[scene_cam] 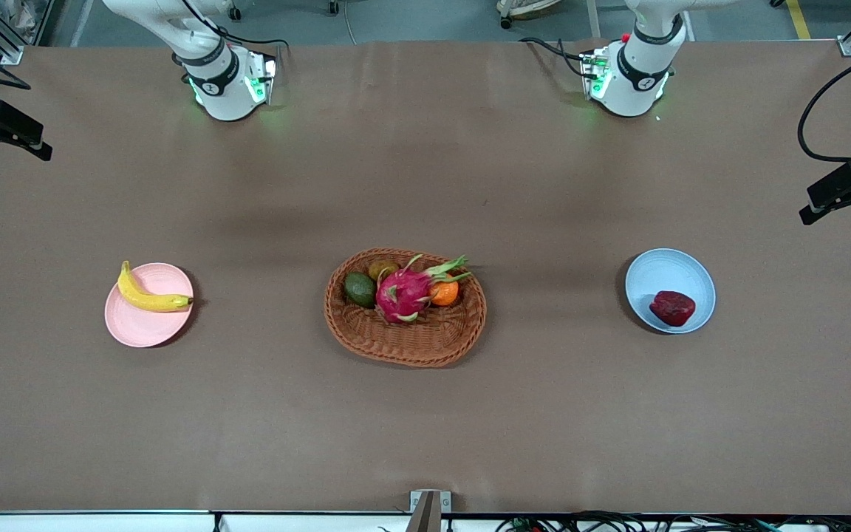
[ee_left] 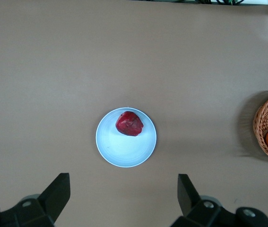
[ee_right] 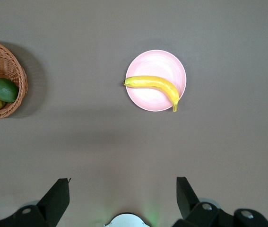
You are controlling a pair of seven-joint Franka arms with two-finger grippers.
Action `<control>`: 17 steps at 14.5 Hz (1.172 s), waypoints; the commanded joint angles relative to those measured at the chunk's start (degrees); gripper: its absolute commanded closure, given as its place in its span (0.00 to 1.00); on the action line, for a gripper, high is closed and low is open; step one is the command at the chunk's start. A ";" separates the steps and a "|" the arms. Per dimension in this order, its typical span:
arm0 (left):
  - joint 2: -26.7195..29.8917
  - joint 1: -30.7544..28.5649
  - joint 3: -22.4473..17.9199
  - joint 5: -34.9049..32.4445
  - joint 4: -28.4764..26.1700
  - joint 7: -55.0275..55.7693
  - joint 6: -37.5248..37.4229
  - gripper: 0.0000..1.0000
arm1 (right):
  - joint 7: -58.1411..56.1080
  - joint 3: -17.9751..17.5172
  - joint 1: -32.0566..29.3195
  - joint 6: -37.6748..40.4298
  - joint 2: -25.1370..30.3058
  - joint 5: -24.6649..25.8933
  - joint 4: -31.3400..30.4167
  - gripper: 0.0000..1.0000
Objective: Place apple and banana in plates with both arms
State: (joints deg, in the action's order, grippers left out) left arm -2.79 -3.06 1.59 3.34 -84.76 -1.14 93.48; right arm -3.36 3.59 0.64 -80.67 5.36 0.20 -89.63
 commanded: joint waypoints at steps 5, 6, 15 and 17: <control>0.33 -0.02 0.35 -0.96 0.48 0.26 -1.11 0.00 | -0.59 -0.34 -0.64 -0.63 1.58 0.59 -1.33 0.00; 0.33 -0.02 0.35 -0.96 0.48 0.26 -1.11 0.00 | -0.59 -0.34 -0.73 -0.63 1.50 0.50 -1.42 0.00; 0.33 -0.11 0.35 -0.88 0.47 0.26 -1.20 0.00 | -0.59 -0.25 -0.82 -0.72 1.50 0.24 -1.42 0.00; 0.33 -0.11 0.35 -0.88 0.39 0.26 -1.11 0.00 | -0.59 -0.25 -0.82 -0.81 1.50 0.24 -1.42 0.00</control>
State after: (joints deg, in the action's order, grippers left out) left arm -2.79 -3.04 1.62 3.34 -84.76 -1.12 93.20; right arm -3.39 3.74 0.60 -80.87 5.38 0.20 -89.63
